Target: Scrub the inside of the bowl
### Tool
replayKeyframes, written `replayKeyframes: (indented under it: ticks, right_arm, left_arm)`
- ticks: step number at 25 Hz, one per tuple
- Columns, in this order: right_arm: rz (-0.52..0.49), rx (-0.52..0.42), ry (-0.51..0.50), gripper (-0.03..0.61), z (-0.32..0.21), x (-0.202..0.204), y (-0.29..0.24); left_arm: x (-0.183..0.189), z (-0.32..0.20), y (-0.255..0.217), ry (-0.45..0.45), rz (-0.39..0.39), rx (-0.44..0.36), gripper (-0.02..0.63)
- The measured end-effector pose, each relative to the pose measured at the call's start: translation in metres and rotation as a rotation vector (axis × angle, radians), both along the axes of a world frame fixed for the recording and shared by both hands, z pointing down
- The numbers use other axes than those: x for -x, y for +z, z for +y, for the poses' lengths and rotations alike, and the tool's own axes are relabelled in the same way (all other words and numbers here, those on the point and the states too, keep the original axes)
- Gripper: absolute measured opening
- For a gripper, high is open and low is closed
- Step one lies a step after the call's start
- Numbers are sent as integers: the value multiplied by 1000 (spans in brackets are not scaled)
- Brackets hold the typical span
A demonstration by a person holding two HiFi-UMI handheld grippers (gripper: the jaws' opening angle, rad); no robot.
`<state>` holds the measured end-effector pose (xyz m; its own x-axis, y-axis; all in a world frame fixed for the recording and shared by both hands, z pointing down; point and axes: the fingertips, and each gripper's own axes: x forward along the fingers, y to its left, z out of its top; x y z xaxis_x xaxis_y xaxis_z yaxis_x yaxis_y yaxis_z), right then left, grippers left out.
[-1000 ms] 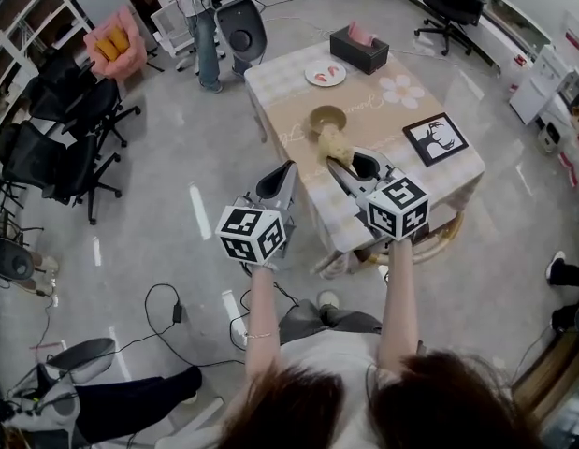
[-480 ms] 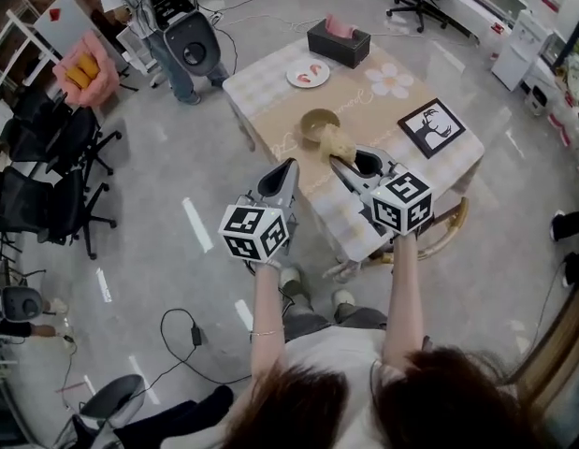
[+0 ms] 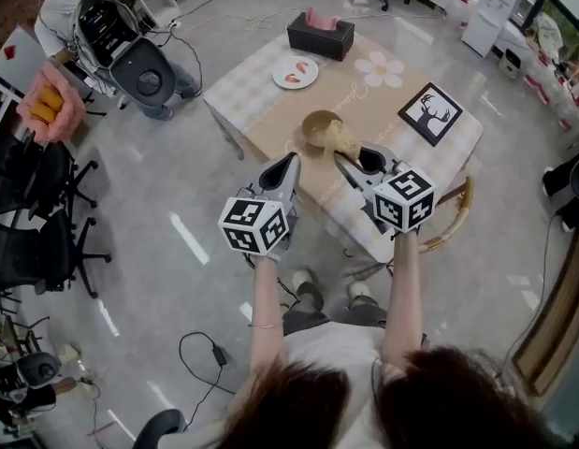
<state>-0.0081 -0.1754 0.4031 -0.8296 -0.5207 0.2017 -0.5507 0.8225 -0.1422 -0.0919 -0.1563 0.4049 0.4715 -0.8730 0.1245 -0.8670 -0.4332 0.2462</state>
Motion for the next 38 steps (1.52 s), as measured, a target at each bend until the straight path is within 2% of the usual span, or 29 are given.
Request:
replayKeyframes:
  ticks: [10, 16, 19, 23, 27, 33, 35, 36, 38]
  right_arm:
    - [10, 19, 151, 95, -19, 18, 11]
    - [35, 16, 219, 95, -25, 14, 16]
    - [39, 23, 240, 95, -31, 10, 15]
    - [59, 28, 250, 95, -40, 3, 16]
    - [62, 36, 260, 95, -61, -4, 14]
    - [142, 34, 224, 95, -87, -8, 17]
    - [175, 31, 206, 95, -96, -10, 19]
    - [195, 29, 195, 95, -101, -10, 20]
    - [233, 24, 169, 95, -107, -10, 24]
  left_arm:
    - [21, -28, 15, 151, 32, 37, 11]
    - [15, -38, 31, 225, 17, 72, 12]
    - [13, -45, 34, 232, 19, 83, 12]
    - [11, -54, 37, 202, 14, 99, 12]
    - [8, -67, 40, 211, 27, 118, 12]
    - [-1, -82, 48, 267, 126, 215, 17]
    - [-3, -89, 50, 263, 133, 231, 17]
    - [-4, -92, 52, 256, 136, 238, 22]
    - [-4, -98, 57, 236, 159, 263, 86]
